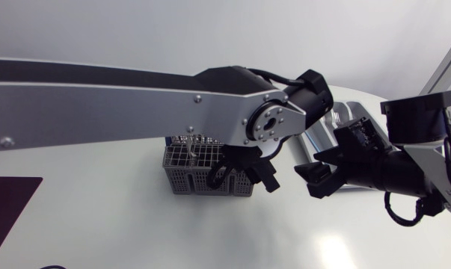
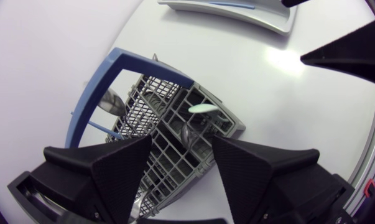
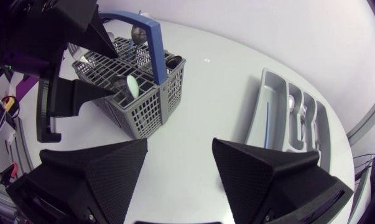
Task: Unload the cutlery basket into the drawer organizer.
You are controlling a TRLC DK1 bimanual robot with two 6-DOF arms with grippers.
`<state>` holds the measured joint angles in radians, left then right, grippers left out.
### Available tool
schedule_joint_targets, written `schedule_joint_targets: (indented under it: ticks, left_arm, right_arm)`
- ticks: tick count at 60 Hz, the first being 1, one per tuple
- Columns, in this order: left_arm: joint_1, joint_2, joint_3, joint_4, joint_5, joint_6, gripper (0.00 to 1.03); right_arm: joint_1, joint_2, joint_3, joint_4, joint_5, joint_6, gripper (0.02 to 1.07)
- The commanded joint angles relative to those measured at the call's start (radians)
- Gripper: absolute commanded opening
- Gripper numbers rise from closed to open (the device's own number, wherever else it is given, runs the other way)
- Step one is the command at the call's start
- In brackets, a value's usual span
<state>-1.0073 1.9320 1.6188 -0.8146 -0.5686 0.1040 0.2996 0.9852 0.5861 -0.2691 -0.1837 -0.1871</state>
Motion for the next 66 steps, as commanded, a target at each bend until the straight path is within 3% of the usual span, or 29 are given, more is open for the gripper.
schedule_joint_targets:
  ticks: [1, 14, 22, 30, 66]
  left_arm:
    - [0.001, 0.038, 0.041, -0.021, -0.027, -0.027, 0.69]
    - [0.001, 0.073, 0.069, -0.034, -0.054, -0.041, 0.67]
    - [0.001, 0.076, 0.067, -0.038, -0.054, -0.046, 0.50]
    - [0.001, 0.076, 0.067, -0.046, -0.054, -0.055, 0.25]
    - [-0.001, 0.078, 0.064, -0.090, -0.054, -0.093, 0.13]
  right_arm:
    - [-0.013, -0.003, -0.028, 0.005, -0.007, -0.018, 0.78]
    - [-0.020, 0.006, -0.037, 0.021, -0.017, -0.023, 0.78]
    - [-0.020, 0.006, -0.045, 0.028, -0.017, -0.023, 0.78]
    - [-0.025, 0.010, -0.046, 0.034, -0.019, -0.028, 0.78]
    - [-0.025, 0.004, -0.058, 0.039, -0.020, -0.028, 0.78]
